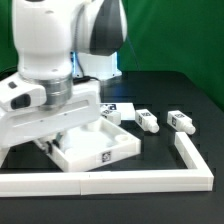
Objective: Assemble one leg
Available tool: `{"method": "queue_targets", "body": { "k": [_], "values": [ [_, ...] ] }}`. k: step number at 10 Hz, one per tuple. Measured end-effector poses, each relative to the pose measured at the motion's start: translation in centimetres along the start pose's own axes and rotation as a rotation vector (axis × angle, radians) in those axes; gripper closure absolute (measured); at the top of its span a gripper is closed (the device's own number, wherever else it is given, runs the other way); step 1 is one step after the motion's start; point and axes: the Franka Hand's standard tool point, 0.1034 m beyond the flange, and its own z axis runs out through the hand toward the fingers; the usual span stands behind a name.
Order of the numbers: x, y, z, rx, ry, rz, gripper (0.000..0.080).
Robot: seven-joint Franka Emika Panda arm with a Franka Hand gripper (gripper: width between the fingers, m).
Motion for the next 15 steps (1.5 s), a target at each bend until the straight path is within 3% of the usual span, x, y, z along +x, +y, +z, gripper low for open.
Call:
{"method": "queue_targets", "body": {
  "k": [2,4,10,13,15],
  "values": [
    [3.1,-1.6,-1.0,-0.009,0.014,0.093,0.0745],
    [4.2,-3.7,-0.3,-0.014,0.006,0.124,0.0745],
    [4.2,-3.7,-0.2,-0.014,0.005,0.135,0.0745],
    [4.7,-5.1,0.2,0.001,-0.029,0.389,0.0745],
    [5.0,-5.9,0.2,0.001,-0.033,0.425,0.0744]
  ]
}}
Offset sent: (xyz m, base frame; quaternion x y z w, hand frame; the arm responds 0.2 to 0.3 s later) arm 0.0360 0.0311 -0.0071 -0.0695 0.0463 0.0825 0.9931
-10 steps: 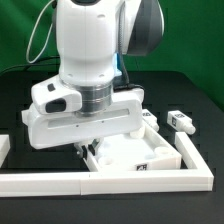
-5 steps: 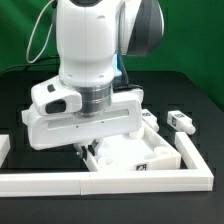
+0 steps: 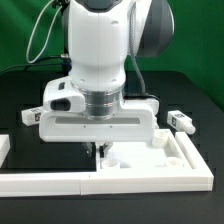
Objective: Assemble one leg
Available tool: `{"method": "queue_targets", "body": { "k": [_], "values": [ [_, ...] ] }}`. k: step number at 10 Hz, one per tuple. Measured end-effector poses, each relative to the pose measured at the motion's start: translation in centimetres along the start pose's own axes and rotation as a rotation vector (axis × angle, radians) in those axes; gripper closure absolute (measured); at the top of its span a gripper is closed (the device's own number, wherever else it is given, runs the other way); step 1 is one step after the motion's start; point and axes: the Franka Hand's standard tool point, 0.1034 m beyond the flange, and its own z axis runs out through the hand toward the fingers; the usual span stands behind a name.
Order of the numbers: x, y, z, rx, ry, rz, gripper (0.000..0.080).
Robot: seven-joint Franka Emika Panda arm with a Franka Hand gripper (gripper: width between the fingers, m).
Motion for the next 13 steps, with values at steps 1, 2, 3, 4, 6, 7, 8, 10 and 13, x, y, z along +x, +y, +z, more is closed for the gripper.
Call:
{"method": "queue_targets", "body": {
  "k": [1,2,3,4,6,7,8,10,13],
  "values": [
    [0.0,-0.3,0.0,0.0,0.0,0.01,0.0744],
    [0.0,-0.5,0.0,0.0,0.0,0.016,0.0744],
    [0.0,-0.7,0.0,-0.003,0.0,0.017,0.0744],
    [0.0,-0.6,0.0,-0.006,-0.001,0.012,0.0744],
    [0.0,-0.6,0.0,-0.006,-0.001,0.009,0.0744],
    [0.0,-0.7,0.0,-0.006,-0.001,0.009,0.0744],
    [0.0,-0.6,-0.3,-0.006,0.003,0.008,0.0518],
    [-1.5,-0.1,-4.2,0.014,0.007,-0.014,0.037],
    [-3.4,-0.1,-5.6,0.017,0.006,-0.013,0.0162]
  ]
}}
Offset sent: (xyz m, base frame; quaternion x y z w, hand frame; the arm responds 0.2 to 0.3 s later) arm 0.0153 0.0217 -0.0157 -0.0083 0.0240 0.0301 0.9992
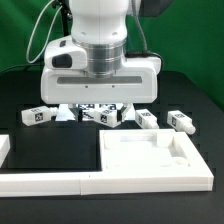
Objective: Assemble one leg
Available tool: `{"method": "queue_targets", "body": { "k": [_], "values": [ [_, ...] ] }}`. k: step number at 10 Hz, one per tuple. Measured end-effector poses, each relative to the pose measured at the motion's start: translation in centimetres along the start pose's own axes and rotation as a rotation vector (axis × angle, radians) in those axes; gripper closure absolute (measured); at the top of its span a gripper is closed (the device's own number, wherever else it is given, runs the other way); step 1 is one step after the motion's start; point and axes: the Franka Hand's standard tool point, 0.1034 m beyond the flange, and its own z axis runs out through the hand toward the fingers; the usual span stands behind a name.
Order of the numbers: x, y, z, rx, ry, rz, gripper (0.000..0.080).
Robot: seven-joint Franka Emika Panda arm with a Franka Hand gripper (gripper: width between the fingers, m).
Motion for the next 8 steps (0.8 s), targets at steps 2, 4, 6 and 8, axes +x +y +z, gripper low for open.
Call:
{"method": "queue_targets", "body": {
  "k": [2,4,6,8],
  "values": [
    [0.0,0.0,0.1,0.0,-0.002,0.0,0.0153],
    [0.0,0.0,0.1,0.0,-0.002,-0.001,0.0151],
    [-0.2,-0.3,0.2,-0.003,-0.005,-0.007,0.0151],
    [-3.0,-3.1,-0.1,-0.044,-0.028,-0.082,0.0151]
  ]
}}
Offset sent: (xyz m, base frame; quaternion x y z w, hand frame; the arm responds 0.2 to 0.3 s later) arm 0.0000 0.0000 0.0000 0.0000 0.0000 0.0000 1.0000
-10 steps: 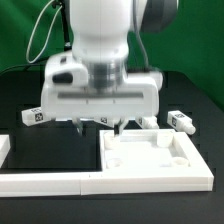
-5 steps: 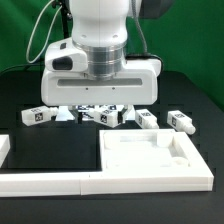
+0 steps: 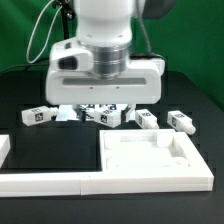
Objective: Assemble one leg
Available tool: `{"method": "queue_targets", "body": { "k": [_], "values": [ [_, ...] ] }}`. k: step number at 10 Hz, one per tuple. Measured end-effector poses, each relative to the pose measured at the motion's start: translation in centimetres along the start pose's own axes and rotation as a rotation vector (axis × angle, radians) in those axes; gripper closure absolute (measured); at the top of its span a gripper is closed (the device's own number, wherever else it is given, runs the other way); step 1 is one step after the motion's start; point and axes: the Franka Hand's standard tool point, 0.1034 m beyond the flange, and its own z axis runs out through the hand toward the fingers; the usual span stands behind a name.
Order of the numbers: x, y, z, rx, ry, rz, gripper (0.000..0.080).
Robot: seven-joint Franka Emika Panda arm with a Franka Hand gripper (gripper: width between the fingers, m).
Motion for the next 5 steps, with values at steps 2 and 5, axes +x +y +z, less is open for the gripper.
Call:
{"method": "queue_targets", "body": {
  "k": [2,5],
  "values": [
    [-1.2,-2.9,-1.4,-0.048,-0.022,-0.049,0.0151],
    [-0.8,-2.7,-1.7,-0.043,-0.016,-0.268,0.0151]
  ]
}}
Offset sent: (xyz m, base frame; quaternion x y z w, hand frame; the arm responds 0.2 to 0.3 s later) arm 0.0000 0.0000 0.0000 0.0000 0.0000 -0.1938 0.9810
